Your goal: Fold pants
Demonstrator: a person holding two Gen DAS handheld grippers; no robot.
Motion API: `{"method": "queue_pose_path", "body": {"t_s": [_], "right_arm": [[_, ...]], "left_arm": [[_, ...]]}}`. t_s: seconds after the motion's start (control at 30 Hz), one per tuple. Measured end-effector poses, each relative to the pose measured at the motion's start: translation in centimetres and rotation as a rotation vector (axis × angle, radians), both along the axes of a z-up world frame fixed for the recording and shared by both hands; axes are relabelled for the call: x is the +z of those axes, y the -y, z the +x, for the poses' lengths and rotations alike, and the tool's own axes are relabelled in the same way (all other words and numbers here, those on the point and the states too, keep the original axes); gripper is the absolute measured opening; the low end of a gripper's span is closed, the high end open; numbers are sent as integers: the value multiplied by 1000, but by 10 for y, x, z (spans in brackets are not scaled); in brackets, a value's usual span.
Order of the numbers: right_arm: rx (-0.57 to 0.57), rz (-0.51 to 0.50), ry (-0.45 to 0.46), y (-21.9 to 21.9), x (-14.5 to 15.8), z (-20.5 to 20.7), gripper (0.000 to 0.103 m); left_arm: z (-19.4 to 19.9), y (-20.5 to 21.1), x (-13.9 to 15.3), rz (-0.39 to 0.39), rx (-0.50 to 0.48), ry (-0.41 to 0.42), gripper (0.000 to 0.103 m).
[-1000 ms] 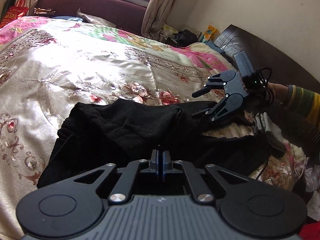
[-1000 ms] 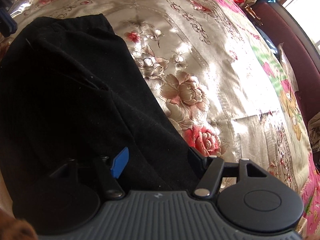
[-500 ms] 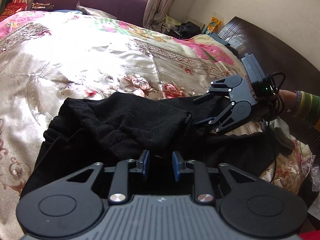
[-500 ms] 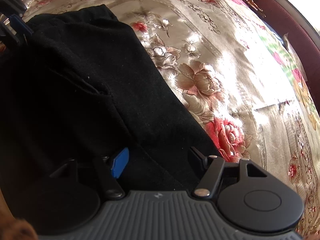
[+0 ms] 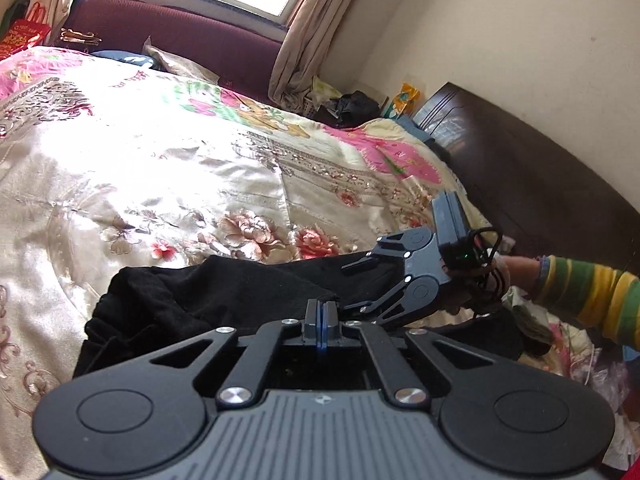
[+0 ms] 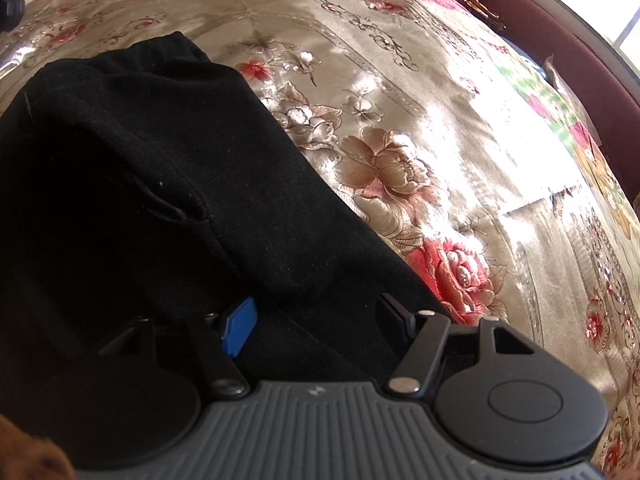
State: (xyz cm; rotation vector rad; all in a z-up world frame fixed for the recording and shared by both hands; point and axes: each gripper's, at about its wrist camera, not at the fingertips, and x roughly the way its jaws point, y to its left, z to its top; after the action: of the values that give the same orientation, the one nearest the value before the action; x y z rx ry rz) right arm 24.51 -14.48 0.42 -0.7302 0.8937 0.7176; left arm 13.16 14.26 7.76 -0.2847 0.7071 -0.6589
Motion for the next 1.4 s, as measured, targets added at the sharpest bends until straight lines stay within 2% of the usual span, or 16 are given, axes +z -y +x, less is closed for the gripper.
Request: {"method": "queue_pose_path", "body": {"t_s": [0.17,0.37,0.5,0.53,0.67,0.77,0.8,0.83,0.87,1.0,1.17,1.2,1.27,1.3,1.33,1.4], "right_arm": [[28,9,11,3,8,-10,66],[35,24,31,4,10,-17,66],[47,39,44,6,12,-23,66],[50,47,42,6,12,-24,66],[59,66,53,0,11,-28,66],[64,64,63,-3,10,-29,66],[64,64,65,-2,11,-30,66],[65,66,66,-2,11,-30,66],[65,66,66,-2,11,-30,66],[83,60,85,-4,8,-30,66],[62,77,97,-11,-2,-23,65],[41,76,99,-12,-4,-19,63],[4,90,58,-14,-6,-12,46],[-2,98,28,-15,-7,-10,29],[-5,103,8,-16,-7,-9,21],[6,110,18,-18,-3,-16,17]], "left_arm": [[-2,11,-29,175,26,-55,20],[-9,18,-48,234,40,-69,30],[-22,6,-43,236,118,-44,64],[-24,4,-44,245,142,-34,67],[-14,11,-53,210,133,-38,67],[-12,30,-60,254,99,3,65],[-11,34,-61,261,88,7,52],[-10,38,-62,257,64,-7,33],[-9,39,-61,245,52,-22,29],[-18,38,-44,205,40,9,26],[-10,20,-18,49,43,9,26],[-9,18,-15,36,45,13,24],[-6,14,-10,24,47,17,19],[-5,13,-9,18,50,15,19],[-4,12,-9,12,49,12,19],[-5,11,-9,16,50,13,19]]}}
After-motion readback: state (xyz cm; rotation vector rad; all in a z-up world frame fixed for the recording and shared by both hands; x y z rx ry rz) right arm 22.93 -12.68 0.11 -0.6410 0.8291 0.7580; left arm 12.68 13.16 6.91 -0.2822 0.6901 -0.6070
